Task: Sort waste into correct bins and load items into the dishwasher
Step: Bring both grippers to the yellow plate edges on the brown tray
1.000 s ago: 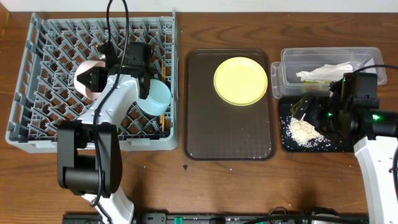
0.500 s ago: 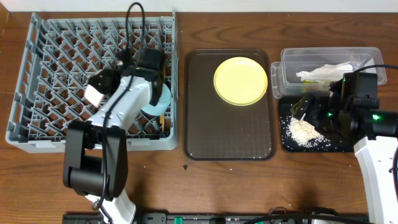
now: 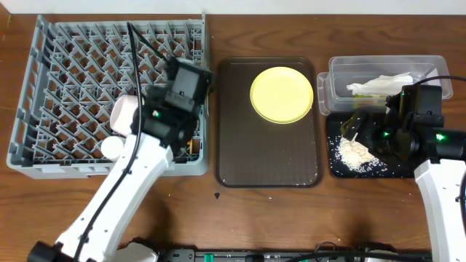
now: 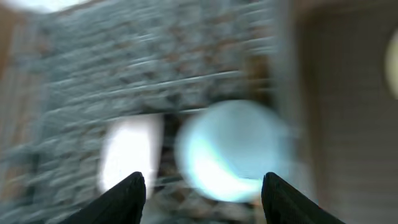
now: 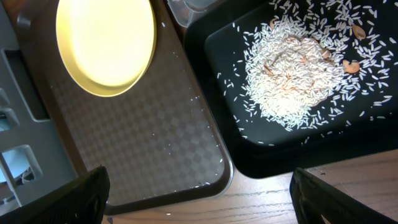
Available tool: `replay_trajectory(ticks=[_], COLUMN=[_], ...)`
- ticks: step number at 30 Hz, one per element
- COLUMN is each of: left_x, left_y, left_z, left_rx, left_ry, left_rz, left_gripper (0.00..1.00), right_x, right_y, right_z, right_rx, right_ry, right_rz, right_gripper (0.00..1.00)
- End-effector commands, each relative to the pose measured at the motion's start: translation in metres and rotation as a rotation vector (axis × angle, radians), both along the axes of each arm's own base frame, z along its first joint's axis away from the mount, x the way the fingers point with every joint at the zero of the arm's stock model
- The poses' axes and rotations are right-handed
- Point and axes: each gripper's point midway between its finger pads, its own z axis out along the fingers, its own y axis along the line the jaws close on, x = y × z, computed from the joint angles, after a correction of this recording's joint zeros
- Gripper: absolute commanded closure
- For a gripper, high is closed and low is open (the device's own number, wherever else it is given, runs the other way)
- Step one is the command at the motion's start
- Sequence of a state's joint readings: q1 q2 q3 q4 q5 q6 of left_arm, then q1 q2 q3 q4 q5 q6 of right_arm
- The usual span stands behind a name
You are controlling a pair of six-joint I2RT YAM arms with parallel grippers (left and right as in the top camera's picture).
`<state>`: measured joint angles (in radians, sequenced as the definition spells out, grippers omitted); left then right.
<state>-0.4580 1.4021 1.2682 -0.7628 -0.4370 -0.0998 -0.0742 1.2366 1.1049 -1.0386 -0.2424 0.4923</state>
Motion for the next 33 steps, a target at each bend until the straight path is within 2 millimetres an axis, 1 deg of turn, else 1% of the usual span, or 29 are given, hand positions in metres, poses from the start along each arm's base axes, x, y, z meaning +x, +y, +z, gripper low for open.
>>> replay_trajectory(ticks=[1, 4, 6, 7, 9, 11, 13, 15, 17, 18, 19, 22, 23, 24, 27, 30, 33], left_x=[-0.017, -0.019, -0.014, -0.01, -0.003, 0.005, 0.012, 0.013, 0.011, 0.011, 0.011, 0.007, 0.004, -0.002, -0.016, -0.033, -0.047], left_y=[-0.089, -0.136, -0.157, -0.163, -0.171, -0.177, -0.182, -0.186, -0.188, -0.188, -0.187, -0.184, -0.181, -0.176, -0.165, -0.153, -0.142], left_z=[-0.001, 0.002, -0.007, -0.015, -0.036, -0.059, -0.08, -0.094, -0.098, -0.095, -0.091, -0.066, -0.053, -0.03, 0.009, 0.038, 0.055], left_rx=[-0.324, -0.438, -0.472, -0.49, -0.519, -0.539, -0.555, -0.571, -0.574, -0.575, -0.579, -0.571, -0.568, -0.581, -0.61, -0.619, -0.626], left_ry=[0.071, 0.073, 0.075, 0.085, 0.122, 0.162, 0.189, 0.22, 0.236, 0.232, 0.226, 0.18, 0.159, 0.121, 0.058, 0.013, -0.007], left_rz=[-0.252, -0.39, -0.395, -0.378, -0.324, -0.267, -0.224, -0.203, -0.206, -0.208, -0.209, -0.266, -0.288, -0.306, -0.328, -0.353, -0.359], left_gripper=[0.39, 0.4, 0.4, 0.4, 0.4, 0.4, 0.4, 0.4, 0.4, 0.4, 0.4, 0.4, 0.39, 0.39, 0.37, 0.36, 0.36], right_x=[0.001, 0.002, 0.002, 0.002, 0.003, 0.004, 0.002, 0.0, 0.001, 0.003, 0.004, 0.006, 0.009, 0.015, 0.031, 0.049, 0.068], right_y=[0.001, 0.001, 0.001, 0.001, 0.004, 0.017, 0.03, 0.042, 0.056, 0.065, 0.067, 0.069, 0.073, 0.084, 0.101, 0.108, 0.113], right_z=[0.004, 0.004, 0.004, 0.004, 0.005, 0.008, 0.008, 0.009, 0.009, 0.006, 0.001, -0.022, -0.031, -0.045, -0.068, -0.087, -0.11], right_rx=[-0.007, -0.007, -0.007, -0.007, -0.004, 0.004, 0.018, 0.023, 0.03, 0.033, 0.025, -0.008, -0.015, -0.014, 0.0, -0.017, -0.003], right_ry=[-0.012, -0.012, -0.012, -0.012, -0.024, -0.059, -0.062, -0.065, -0.075, -0.076, -0.063, -0.008, -0.008, -0.022, -0.047, -0.066, -0.064], right_rz=[0.013, 0.013, 0.013, 0.013, 0.044, 0.152, 0.209, 0.248, 0.277, 0.265, 0.228, 0.044, 0.012, 0.0, -0.018, -0.051, -0.114], right_gripper=[0.1, 0.09, 0.09, 0.1, 0.13, 0.14, 0.15, 0.19, 0.22, 0.27, 0.31, 0.33, 0.35, 0.4, 0.48, 0.48, 0.48])
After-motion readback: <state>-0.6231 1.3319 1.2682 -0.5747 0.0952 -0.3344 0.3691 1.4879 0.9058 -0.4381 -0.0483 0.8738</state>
